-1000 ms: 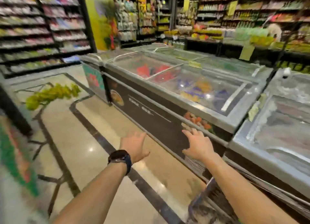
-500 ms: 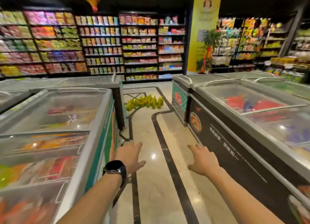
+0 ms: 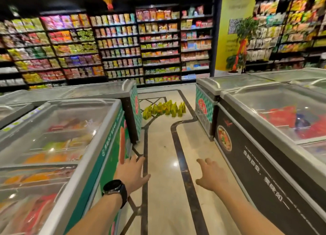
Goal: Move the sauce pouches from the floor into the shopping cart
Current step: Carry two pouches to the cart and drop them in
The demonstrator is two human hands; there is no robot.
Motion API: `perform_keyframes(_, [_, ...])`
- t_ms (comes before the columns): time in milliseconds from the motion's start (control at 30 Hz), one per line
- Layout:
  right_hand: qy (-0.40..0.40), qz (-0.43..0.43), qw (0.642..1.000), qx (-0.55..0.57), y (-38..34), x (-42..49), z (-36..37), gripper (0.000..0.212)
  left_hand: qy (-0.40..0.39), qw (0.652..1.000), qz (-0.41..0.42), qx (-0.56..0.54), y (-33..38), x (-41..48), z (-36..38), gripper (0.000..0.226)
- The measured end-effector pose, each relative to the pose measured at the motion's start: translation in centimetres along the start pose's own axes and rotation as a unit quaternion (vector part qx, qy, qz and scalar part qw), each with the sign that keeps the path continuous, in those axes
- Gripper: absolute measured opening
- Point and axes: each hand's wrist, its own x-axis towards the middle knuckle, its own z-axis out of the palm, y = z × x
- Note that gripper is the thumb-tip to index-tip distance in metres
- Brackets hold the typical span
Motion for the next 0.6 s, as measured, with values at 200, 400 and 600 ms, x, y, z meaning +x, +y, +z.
perform_keyframes(200, [-0.016, -0.021, 1.000, -0.016, 0.1, 11.6, -1.2, 0.075, -0.005, 1.000, -0.028, -0.005, -1.2, 9.8, 0.1, 0.065])
perform_keyframes(400, [-0.018, -0.029, 0.999, -0.034, -1.9, 25.1, -2.5, 0.079, -0.018, 0.999, -0.035, 0.007, -3.7, 22.7, 1.1, 0.065])
perform_keyframes(600, [-0.024, -0.010, 0.999, -0.026, -3.5, 38.1, -5.0, 0.079, -0.027, 0.999, -0.023, -0.003, -5.9, 37.1, 1.5, 0.067])
